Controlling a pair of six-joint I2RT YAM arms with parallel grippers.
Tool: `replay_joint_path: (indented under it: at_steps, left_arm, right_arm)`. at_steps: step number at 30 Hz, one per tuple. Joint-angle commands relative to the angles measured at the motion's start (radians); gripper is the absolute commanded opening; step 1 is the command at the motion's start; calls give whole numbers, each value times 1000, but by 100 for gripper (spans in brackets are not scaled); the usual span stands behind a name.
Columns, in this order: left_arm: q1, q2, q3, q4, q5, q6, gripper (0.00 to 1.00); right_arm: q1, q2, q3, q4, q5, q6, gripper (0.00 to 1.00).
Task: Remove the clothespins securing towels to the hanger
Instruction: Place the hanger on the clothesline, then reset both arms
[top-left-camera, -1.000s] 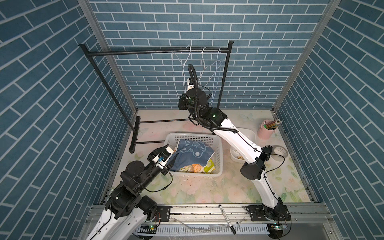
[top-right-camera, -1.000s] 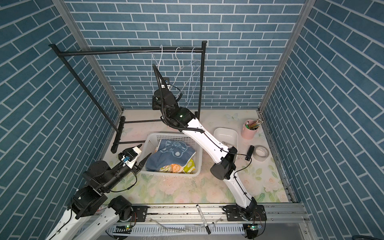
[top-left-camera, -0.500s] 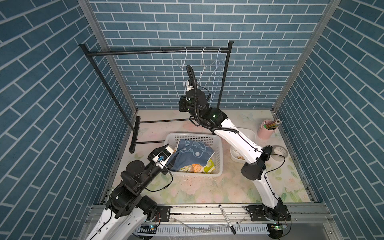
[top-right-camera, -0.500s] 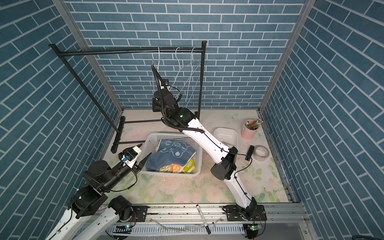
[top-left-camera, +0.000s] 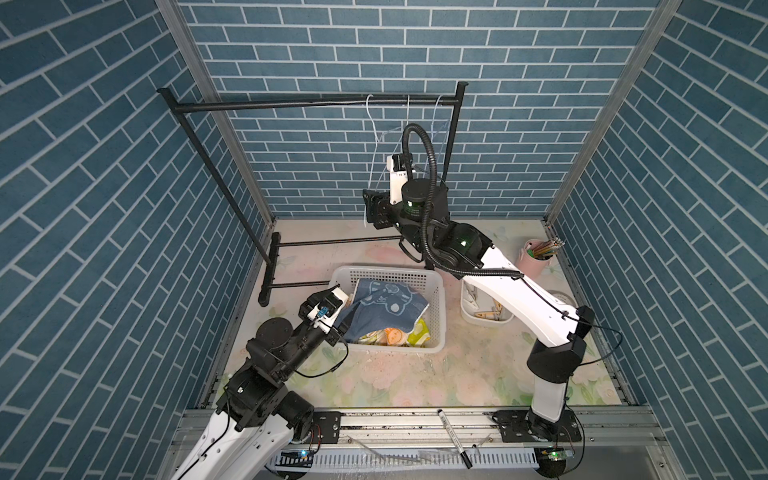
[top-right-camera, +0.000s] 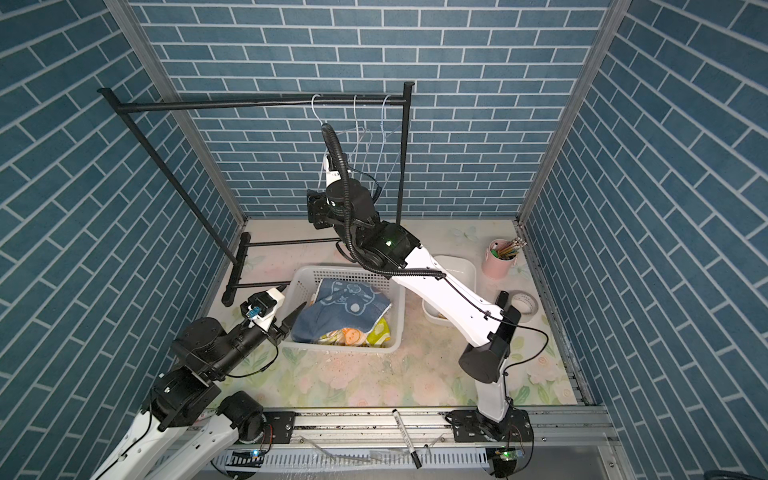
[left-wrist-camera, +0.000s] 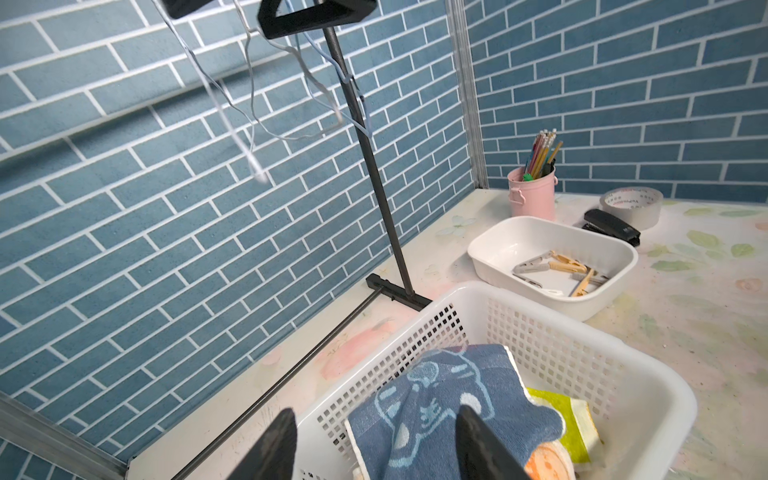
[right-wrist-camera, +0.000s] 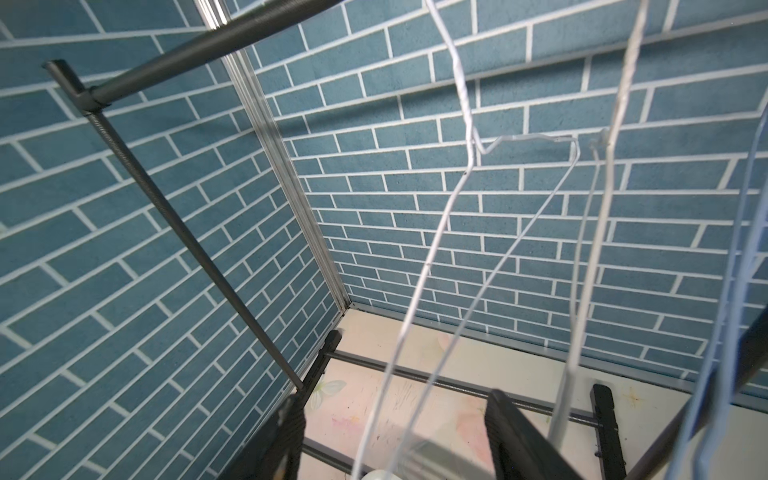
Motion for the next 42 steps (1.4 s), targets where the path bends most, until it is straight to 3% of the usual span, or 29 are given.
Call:
replay_joint_path:
  at_steps: [1, 6, 9, 14, 25, 29, 36, 42]
  left_arm:
    - [-2, 1, -19, 67, -99, -75, 62]
    - [-2, 3, -46, 81, -340, -166, 64]
    - [-1, 11, -63, 86, -480, -222, 65]
    - [-1, 55, -76, 81, -589, -258, 66]
    - [7, 162, -112, 176, -710, -226, 72]
    - [49, 186, -139, 237, -743, -216, 74]
    - [152, 209, -169, 271, -738, -224, 77]
    - [202, 205, -209, 273, -739, -251, 78]
  right_arm:
    - [2, -112, -107, 122, -3, -66, 70]
    - [-2, -316, -424, 314, 45, -222, 73]
    - [-16, -411, -545, 333, 111, -282, 75]
    - [-68, -564, -726, 304, 129, -310, 78]
    - [-256, -881, -1087, 164, 212, -252, 82]
    - [-341, -964, -1215, 162, 261, -246, 83]
    - [-517, -1003, -1437, 275, 289, -214, 88]
    - [-696, -940, -1612, 371, 290, -37, 88]
